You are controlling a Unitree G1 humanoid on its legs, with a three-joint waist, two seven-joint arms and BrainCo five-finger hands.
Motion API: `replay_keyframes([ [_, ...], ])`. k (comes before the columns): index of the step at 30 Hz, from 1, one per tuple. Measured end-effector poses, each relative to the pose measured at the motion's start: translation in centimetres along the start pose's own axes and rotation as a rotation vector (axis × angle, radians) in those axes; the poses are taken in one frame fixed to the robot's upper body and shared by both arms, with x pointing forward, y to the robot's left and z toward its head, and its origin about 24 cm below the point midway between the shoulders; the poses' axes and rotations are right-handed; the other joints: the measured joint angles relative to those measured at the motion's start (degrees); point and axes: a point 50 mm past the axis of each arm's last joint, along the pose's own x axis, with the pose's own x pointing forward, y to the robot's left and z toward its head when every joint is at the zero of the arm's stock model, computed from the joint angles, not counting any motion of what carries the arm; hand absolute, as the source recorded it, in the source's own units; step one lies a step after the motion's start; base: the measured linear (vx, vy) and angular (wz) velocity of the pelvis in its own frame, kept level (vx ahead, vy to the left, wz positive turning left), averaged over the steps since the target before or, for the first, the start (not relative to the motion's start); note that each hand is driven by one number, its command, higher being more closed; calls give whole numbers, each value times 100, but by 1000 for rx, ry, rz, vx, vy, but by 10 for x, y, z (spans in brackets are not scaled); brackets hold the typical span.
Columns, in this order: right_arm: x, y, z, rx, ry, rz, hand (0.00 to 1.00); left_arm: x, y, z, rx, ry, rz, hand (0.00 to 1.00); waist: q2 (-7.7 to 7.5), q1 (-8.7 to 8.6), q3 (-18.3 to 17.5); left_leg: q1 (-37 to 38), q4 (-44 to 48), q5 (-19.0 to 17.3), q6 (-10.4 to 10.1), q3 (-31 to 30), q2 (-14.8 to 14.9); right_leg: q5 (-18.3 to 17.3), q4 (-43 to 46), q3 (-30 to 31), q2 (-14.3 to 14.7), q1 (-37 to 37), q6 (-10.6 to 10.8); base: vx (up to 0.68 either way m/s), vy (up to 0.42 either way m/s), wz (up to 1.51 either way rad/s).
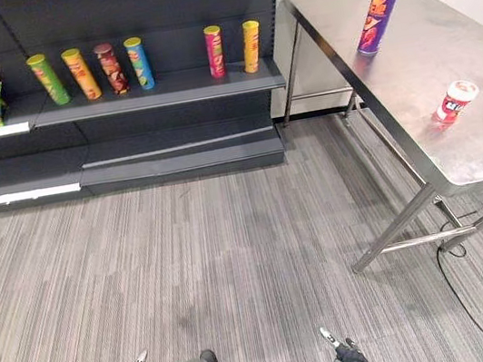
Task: Put the gum and the chips on the shelf.
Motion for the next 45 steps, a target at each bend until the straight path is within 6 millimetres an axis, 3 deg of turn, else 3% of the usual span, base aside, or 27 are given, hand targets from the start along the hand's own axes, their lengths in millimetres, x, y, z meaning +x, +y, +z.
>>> replay_keyframes([
  [2,0,0,6,-29,-18,15,0,-2,0,-5,1,15,0,0,93,63,-129,4,19,-280,80,212,-63,88,360,237,-109,-396,65,196,156,-59],
  [7,0,-4,8,-63,-23,33,0,-1,-6,-2,43,-1,-31,0,120,54,-169,50,-26,-647,245,212,-358,349,1480,339,-231,-1021,207,173,147,1],
  [8,-1,-7,8,-54,-24,23,0,-2,-8,-1,55,-9,-43,0,114,32,-169,170,-125,-733,291,153,-460,569,2096,342,-239,-1253,184,194,184,53],
  [9,-3,-17,4,-23,-18,-10,0,-2,-12,0,75,-16,-63,0,80,-72,-162,410,-307,-787,376,25,-677,1171,2913,338,-275,-1515,182,202,182,63],
  [10,-5,-23,1,-9,-13,-28,0,-3,-12,-1,79,-14,-67,0,91,-113,-158,555,-407,-812,418,-59,-753,1505,3222,338,-281,-1604,179,242,167,67],
  [12,-10,-37,-8,52,1,-76,0,-3,-8,-1,109,-17,-63,0,116,-208,-114,945,-514,-985,545,-184,-873,1155,4560,257,-218,-2072,81,205,88,33],
  [14,-18,-54,-19,86,20,-133,0,-3,-3,-2,120,-6,-50,0,89,-315,-15,1570,-695,-1184,609,-308,-925,224,5628,-390,-174,-2669,-291,271,26,20],
  [15,-21,-60,-25,92,35,-153,0,-3,-2,-1,122,-10,-47,0,73,-327,17,1760,-782,-1224,600,-342,-915,10,5714,-643,-166,-2833,-346,328,-6,26],
  [16,-27,-68,-36,94,72,-178,0,-2,-4,2,121,-16,-51,0,135,-408,106,2205,-992,-1241,552,-402,-856,-370,5423,-1225,-100,-3100,-361,284,-45,21],
  [18,-31,-72,-45,106,106,-195,0,-1,-8,3,111,-21,-58,0,147,-497,152,2498,-1161,-1317,464,-410,-734,-458,4534,-1621,163,-3432,-381,317,-74,11],
  [20,-32,-69,-50,153,107,-202,0,-1,-19,6,74,-27,-73,0,294,-594,182,2799,-1382,-1360,387,-373,-546,-396,3209,-1887,543,-3677,-309,337,-118,8],
  [21,-32,-69,-48,160,96,-204,0,0,-29,10,53,-37,-92,0,333,-604,217,2998,-1538,-1359,385,-294,-442,-243,2239,-1957,744,-3711,-196,692,-241,22],
  [22,-33,-68,-49,164,93,-201,0,-1,-39,13,45,-49,-116,0,302,-614,224,3174,-1622,-1366,372,-261,-399,110,1235,-1954,839,-3666,-244,525,-174,26],
  [24,-33,-67,-49,174,81,-199,0,-3,-51,11,16,-48,-137,0,296,-666,248,3387,-1613,-1343,272,-278,-279,1080,995,-2064,902,-3445,-499,516,-162,26],
  [25,-31,-66,-40,178,44,-192,0,-5,-64,10,8,-45,-171,0,398,-651,313,3465,-1585,-1122,-84,-238,-173,803,1317,-2200,936,-3448,-714,671,-237,30],
  [26,-29,-61,-35,180,21,-176,0,-7,-74,11,1,-47,-197,0,392,-714,358,3540,-1569,-898,-307,-255,-106,476,1822,-2489,799,-3529,-841,550,-226,26],
  [28,-25,-53,-24,172,-10,-148,0,-8,-83,13,20,-56,-231,0,362,-685,414,3651,-1455,-630,-475,-203,-50,87,2429,-3330,547,-3537,-1169,506,-293,-4],
  [29,-23,-49,-19,157,-27,-127,0,-8,-84,13,29,-56,-234,0,368,-692,412,3629,-1188,-554,-564,-227,24,-212,2436,-3426,591,-3401,-1143,579,-381,-31],
  [31,-19,-42,-4,132,-73,-91,0,-9,-86,12,38,-54,-243,0,464,-718,412,3162,212,-402,-785,-366,282,-587,2288,-3397,840,-3128,-1207,415,-262,-39],
  [32,-17,-38,5,111,-98,-71,0,-9,-85,12,34,-54,-241,0,535,-690,426,2590,1484,229,-1037,-567,476,-640,2089,-3258,1076,-2921,-1231,344,-145,-79],
  [33,-15,-31,12,96,-123,-46,0,-9,-79,8,32,-45,-225,0,591,-661,414,2099,2589,295,-1162,-739,608,-635,1819,-3069,1330,-2675,-1276,352,-122,-90],
  [35,-14,-24,18,89,-153,-16,0,-9,-72,5,16,-42,-204,0,545,-636,435,1586,3500,232,-1253,-726,675,-616,1404,-2712,1609,-2148,-1389,408,-107,-100],
  [37,-15,-23,16,95,-153,-13,0,-8,-69,6,-4,-44,-191,0,504,-621,447,1320,3787,225,-1244,-679,706,-616,1099,-2397,1797,-1769,-1393,349,-54,-93],
  [39,-16,-26,14,125,-150,-21,0,-7,-56,4,-53,-41,-146,0,537,-533,403,872,4021,-105,-948,-406,897,-554,700,-1750,2039,-1269,-1378,298,13,-136],
  [41,-17,-28,11,127,-143,-27,0,-7,-52,4,-70,-39,-130,0,498,-539,408,615,3924,-337,-731,-423,890,-536,576,-1445,2063,-1073,-1352,236,43,-96],
  [43,-19,-29,5,125,-127,-34,0,-5,-43,6,-101,-43,-98,0,400,-430,408,335,3288,-804,-560,-536,817,-463,383,-657,2061,-740,-1228,371,115,-152],
  [45,-19,-28,4,138,-122,-35,0,-5,-39,5,-151,-39,-76,0,315,-266,393,285,2249,-1064,-561,-958,647,-489,375,20,2028,-607,-1083,376,221,-194],
])
